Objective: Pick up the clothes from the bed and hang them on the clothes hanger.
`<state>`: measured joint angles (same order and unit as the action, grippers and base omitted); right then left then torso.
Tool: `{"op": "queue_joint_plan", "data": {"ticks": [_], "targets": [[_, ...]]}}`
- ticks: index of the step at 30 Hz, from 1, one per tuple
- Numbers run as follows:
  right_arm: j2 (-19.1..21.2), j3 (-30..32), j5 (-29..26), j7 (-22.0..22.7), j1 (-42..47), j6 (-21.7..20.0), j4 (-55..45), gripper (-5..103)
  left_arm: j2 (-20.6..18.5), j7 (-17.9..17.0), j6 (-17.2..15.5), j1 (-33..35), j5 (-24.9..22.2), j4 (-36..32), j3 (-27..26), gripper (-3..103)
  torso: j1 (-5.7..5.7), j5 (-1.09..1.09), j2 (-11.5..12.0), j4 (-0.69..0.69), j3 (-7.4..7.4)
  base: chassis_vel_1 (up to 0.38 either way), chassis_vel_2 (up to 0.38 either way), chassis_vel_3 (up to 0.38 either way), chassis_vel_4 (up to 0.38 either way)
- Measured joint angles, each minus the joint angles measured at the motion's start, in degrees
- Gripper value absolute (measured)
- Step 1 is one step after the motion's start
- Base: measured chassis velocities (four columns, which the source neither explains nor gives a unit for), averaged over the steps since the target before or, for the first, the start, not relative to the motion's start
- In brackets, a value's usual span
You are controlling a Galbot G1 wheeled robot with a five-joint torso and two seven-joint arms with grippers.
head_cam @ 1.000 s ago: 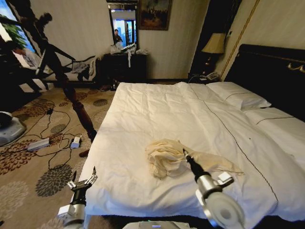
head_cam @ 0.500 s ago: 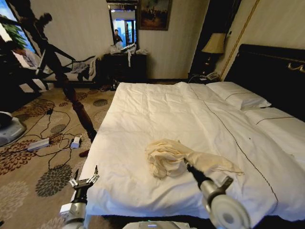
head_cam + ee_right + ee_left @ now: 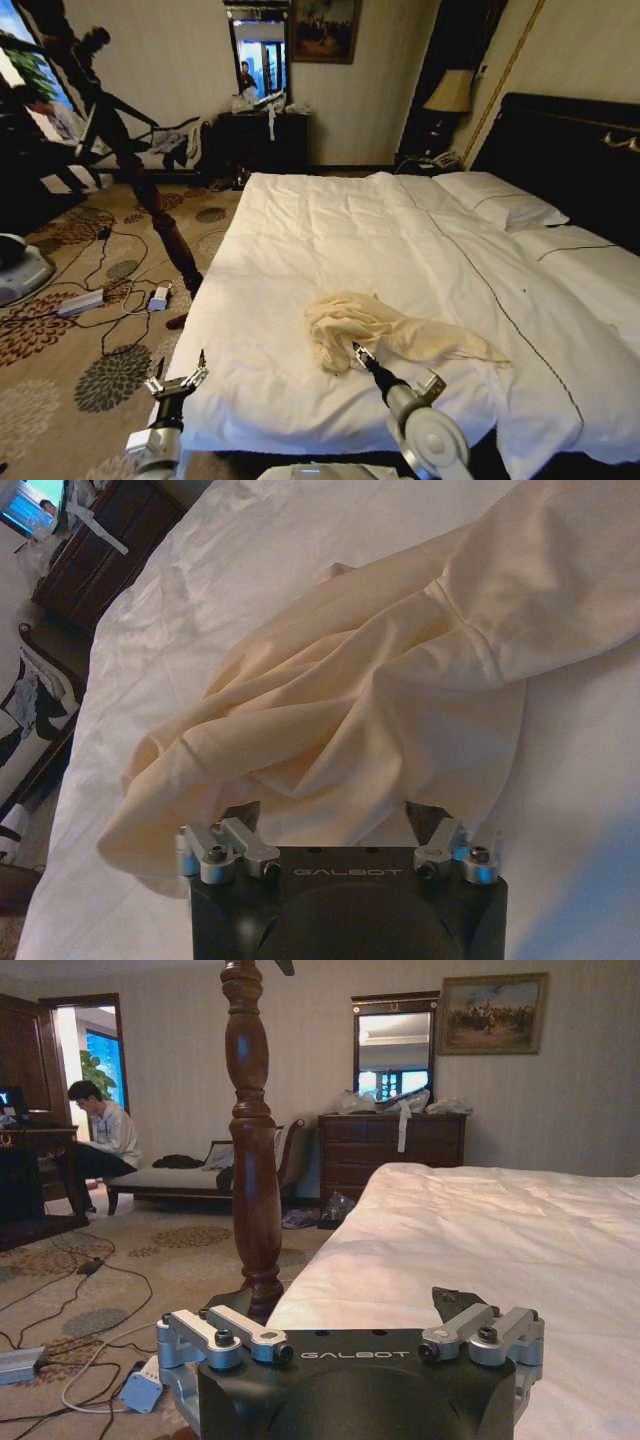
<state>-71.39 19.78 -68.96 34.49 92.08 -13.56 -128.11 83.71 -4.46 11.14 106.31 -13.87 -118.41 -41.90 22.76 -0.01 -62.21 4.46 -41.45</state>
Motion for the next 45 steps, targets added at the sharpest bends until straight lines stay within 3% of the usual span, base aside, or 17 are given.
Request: {"op": "queue_joint_plan", "data": {"ticks": [2, 4, 6, 10, 13, 16, 18, 25, 37, 45], "targets": [[-0.29, -0.17, 0.62, -0.25, -0.18, 0.39, 0.63, 89, 0.01, 0.00, 0.00, 0.08, 0.06, 0.00, 0.03, 100, 0.00, 0.00, 0.00, 0.00, 0.00, 0.000, 0.000, 0.000, 0.000], [-0.80, -0.47, 0.95, -0.26, -0.32, 1.05, 1.43, 80, -0.02, -0.03, 0.00, 0.20, 0.07, -0.06, -0.02, 100, 0.00, 0.00, 0.00, 0.00, 0.00, 0.000, 0.000, 0.000, 0.000], [-0.91, -0.56, 1.00, -0.26, -0.33, 1.20, 1.55, 80, -0.04, -0.05, 0.00, 0.24, 0.07, -0.09, -0.07, 100, 0.00, 0.00, 0.00, 0.00, 0.00, 0.000, 0.000, 0.000, 0.000], [-1.45, -0.83, 1.45, -1.03, -0.67, 2.06, 2.15, 58, 0.12, -0.07, 0.00, 0.39, 0.09, -0.19, -0.07, 100, 0.00, 0.01, 0.00, 0.00, 0.00, 0.000, 0.000, 0.000, 0.000], [-1.59, -0.87, 1.81, -1.53, -0.82, 2.56, 2.51, 52, 0.25, -0.08, 0.00, 0.44, 0.15, -0.19, 0.03, 100, 0.00, 0.00, 0.00, 0.00, 0.00, 0.000, 0.000, 0.000, 0.000], [-1.83, -0.89, 2.63, -2.35, -0.89, 3.54, 3.02, 36, 0.39, -0.09, 0.01, 0.44, 0.23, -0.19, 0.13, 100, 0.00, 0.01, 0.00, 0.00, 0.00, 0.000, 0.000, 0.000, 0.000], [-1.87, -0.89, 2.75, -2.46, -0.89, 3.69, 3.05, 36, 0.40, -0.09, 0.01, 0.44, 0.23, -0.18, 0.13, 100, 0.00, 0.01, 0.00, 0.00, 0.00, 0.000, 0.000, 0.000, 0.000], [-2.11, -1.51, 5.20, -6.26, -0.07, 6.43, 3.30, 4, 0.54, -0.10, 0.07, 0.32, 0.41, -0.16, 0.37, 100, 0.00, 0.01, 0.00, 0.00, 0.00, 0.000, 0.000, 0.000, 0.000], [0.80, -0.53, 3.89, -15.58, 2.25, 11.42, -2.36, 0, 0.19, -0.13, 0.19, 0.02, 0.08, -0.13, 0.27, 100, 0.00, 0.01, 0.00, 0.00, 0.00, 0.000, 0.000, 0.000, 0.000], [11.49, 4.56, -4.18, -29.73, 2.93, 19.52, -15.03, 0, -0.88, 0.24, 0.55, -1.23, -0.01, 0.91, 0.65, 100, 0.00, -0.01, 0.00, 0.00, 0.00, 0.000, 0.000, 0.000, 0.000]]}}
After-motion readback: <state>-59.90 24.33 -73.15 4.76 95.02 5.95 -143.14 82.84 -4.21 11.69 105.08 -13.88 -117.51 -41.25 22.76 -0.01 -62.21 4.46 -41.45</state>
